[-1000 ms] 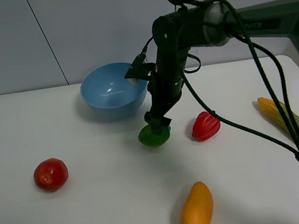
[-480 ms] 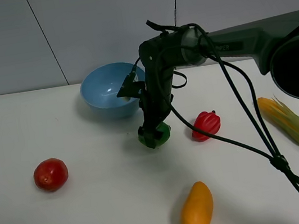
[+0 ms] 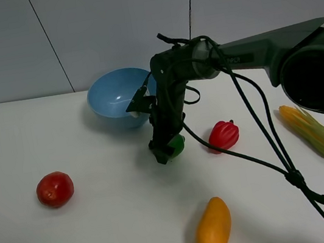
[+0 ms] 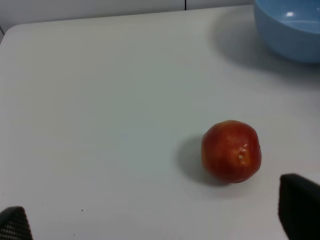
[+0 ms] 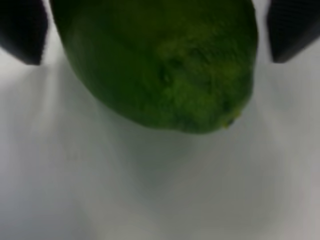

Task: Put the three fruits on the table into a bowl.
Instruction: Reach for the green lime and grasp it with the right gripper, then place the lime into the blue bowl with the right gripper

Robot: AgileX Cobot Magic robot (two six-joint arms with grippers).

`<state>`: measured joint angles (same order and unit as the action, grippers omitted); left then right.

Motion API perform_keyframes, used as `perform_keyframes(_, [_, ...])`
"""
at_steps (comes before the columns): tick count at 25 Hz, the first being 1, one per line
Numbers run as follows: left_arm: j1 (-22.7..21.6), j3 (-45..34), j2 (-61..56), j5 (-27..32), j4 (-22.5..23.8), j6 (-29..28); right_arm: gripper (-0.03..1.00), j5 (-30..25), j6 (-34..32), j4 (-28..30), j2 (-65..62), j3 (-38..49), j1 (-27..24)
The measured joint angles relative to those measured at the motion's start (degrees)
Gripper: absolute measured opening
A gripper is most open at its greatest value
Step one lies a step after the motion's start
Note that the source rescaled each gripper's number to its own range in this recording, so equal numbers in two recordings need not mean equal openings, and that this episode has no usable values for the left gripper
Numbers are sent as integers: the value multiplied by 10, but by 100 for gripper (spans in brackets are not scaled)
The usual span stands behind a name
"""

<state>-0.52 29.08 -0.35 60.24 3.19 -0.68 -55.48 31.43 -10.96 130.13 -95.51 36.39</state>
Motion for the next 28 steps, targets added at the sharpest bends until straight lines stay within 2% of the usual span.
perform_keyframes(6, [0,0,0,0,0,0,31,-2,-25,-27,1,0,0])
perform_keyframes(9, [0,0,0,0,0,0,31,-25,-37,-28,-4,-22,3])
perform_keyframes(15, [0,0,0,0,0,0,31,-31,-66,-90,-32,-179,11])
perform_keyframes(17, [0,0,0,0,0,0,31,-12,-81,-98,-32,-236,11])
perform_keyframes(20, [0,0,0,0,0,0,31,44,-99,-97,-31,-284,9])
perform_keyframes(24, [0,0,0,0,-1,0,31,103,-121,-89,3,-295,-4])
perform_keyframes(28, [0,0,0,0,-1,0,31,116,-161,-61,51,-295,-7])
